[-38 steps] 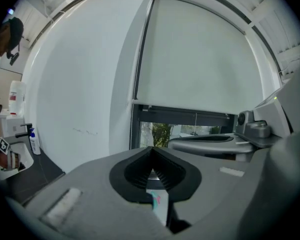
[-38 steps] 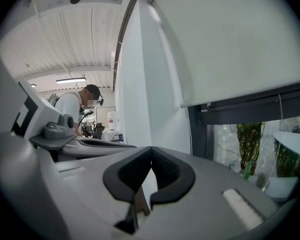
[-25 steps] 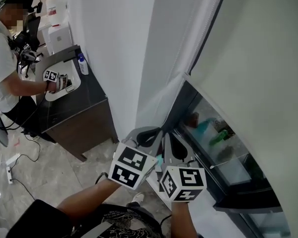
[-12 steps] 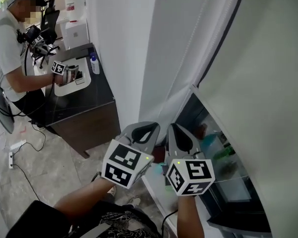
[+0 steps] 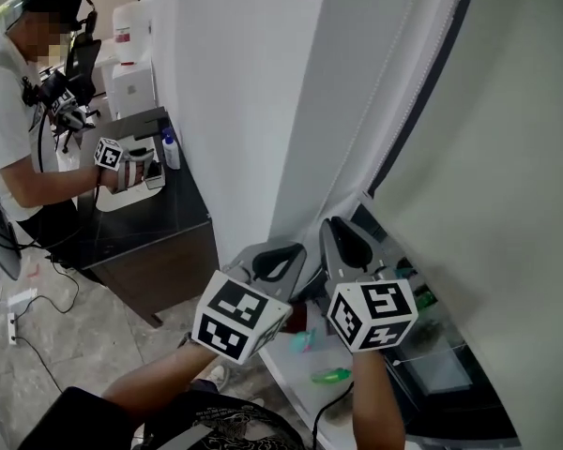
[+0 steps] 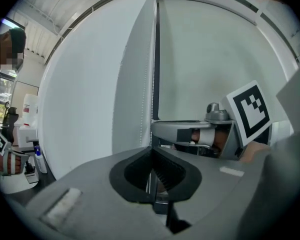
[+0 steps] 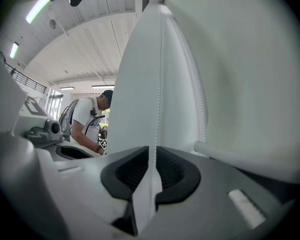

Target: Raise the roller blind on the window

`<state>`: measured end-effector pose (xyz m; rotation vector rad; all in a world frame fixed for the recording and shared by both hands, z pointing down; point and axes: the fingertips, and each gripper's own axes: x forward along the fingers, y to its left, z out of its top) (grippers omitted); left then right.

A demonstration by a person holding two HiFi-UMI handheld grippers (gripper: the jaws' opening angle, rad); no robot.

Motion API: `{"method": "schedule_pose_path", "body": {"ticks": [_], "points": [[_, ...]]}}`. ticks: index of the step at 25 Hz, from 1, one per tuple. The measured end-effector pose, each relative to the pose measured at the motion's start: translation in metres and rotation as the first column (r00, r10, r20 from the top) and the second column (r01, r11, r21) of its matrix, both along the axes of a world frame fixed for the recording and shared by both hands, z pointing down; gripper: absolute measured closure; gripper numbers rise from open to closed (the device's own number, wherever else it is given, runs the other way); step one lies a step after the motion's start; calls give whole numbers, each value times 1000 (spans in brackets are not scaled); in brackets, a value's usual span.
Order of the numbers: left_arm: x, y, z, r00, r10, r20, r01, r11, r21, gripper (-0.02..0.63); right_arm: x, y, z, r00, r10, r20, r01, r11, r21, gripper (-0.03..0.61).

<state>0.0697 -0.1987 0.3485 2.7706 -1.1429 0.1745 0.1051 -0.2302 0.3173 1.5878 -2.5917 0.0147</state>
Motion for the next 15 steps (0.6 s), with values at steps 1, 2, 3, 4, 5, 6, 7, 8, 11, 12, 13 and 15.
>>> {"method": "schedule_pose_path", "body": {"ticks": [1, 2, 3, 4, 5, 6, 7, 8, 11, 12, 13, 15], "points": [[0, -1, -3, 1000, 9, -3, -9, 1000, 3, 614, -2, -4, -5, 1000, -10, -6, 10, 1000, 9, 542], [-1, -3, -5, 1000, 15, -5, -15, 1000, 6, 614, -3, -7, -8, 1000, -19, -14, 19, 1000, 16, 538], [-2, -4, -7, 1000, 21, -7, -21, 1000, 11, 614, -5, -11, -11, 999, -25, -23, 26, 999, 21, 532], [-3, -5, -9, 1000, 26, -7, -25, 1000, 15, 614, -5, -16, -13, 999, -27, -33, 28, 999, 25, 532], [-4, -6, -10, 1000, 30, -7, -30, 999, 19, 614, -4, -19, -15, 999, -25, -40, 26, 999, 28, 532], [-6, -6, -12, 999, 35, -7, -34, 999, 22, 614, -3, -23, -17, 999, -21, -43, 23, 999, 30, 532], [-7, -5, -15, 999, 38, -9, -38, 999, 24, 614, -1, -25, -20, 999, -17, -45, 19, 999, 29, 529], [-9, -3, -17, 999, 42, -12, -42, 999, 27, 614, 1, -27, -22, 999, -14, -45, 15, 1000, 27, 519], [-11, -3, -21, 999, 46, -20, -45, 998, 35, 614, 6, -32, -26, 999, -14, -45, 15, 1000, 19, 512], [-11, -4, -21, 999, 46, -21, -46, 998, 32, 614, 6, -34, -26, 999, -20, -47, 21, 1000, 17, 505], [-11, -5, -20, 999, 48, -23, -47, 998, 28, 614, 6, -36, -26, 998, -30, -49, 31, 999, 14, 505], [-10, -6, -20, 998, 55, -26, -54, 998, 24, 614, 3, -37, -24, 997, -66, -49, 66, 998, 9, 511]]}}
